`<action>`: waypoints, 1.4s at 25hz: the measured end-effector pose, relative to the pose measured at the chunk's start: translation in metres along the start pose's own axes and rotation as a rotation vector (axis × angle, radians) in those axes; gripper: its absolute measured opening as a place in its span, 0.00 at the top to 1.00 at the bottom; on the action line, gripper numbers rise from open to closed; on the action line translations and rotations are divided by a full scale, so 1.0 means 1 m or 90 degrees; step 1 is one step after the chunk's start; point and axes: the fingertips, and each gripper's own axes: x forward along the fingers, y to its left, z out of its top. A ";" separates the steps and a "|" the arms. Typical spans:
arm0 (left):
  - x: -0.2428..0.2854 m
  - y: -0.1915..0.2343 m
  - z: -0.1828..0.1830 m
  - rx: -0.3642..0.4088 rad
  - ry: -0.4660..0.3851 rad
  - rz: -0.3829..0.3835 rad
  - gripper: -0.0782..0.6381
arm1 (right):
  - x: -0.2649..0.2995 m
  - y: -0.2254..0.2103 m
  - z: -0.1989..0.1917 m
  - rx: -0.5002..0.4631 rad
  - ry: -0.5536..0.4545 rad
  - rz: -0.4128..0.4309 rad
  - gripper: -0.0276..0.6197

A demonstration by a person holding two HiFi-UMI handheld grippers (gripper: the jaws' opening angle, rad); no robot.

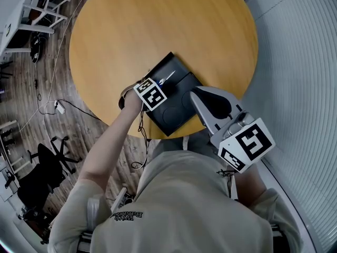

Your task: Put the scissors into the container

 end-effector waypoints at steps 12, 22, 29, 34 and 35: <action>-0.010 -0.005 0.006 -0.028 -0.046 -0.006 0.71 | 0.003 -0.004 0.014 -0.008 -0.027 0.000 0.91; -0.090 0.012 0.023 -0.087 -0.196 0.055 0.71 | -0.001 -0.004 0.037 -0.051 -0.045 -0.021 0.91; -0.212 0.012 0.041 -0.109 -0.401 0.150 0.78 | -0.018 0.005 0.072 -0.082 -0.076 -0.044 0.91; -0.287 0.004 0.041 -0.090 -0.513 0.232 0.81 | -0.027 0.019 0.094 -0.101 -0.115 -0.044 0.91; -0.302 0.001 0.040 -0.091 -0.539 0.246 0.82 | -0.029 0.024 0.097 -0.110 -0.121 -0.043 0.91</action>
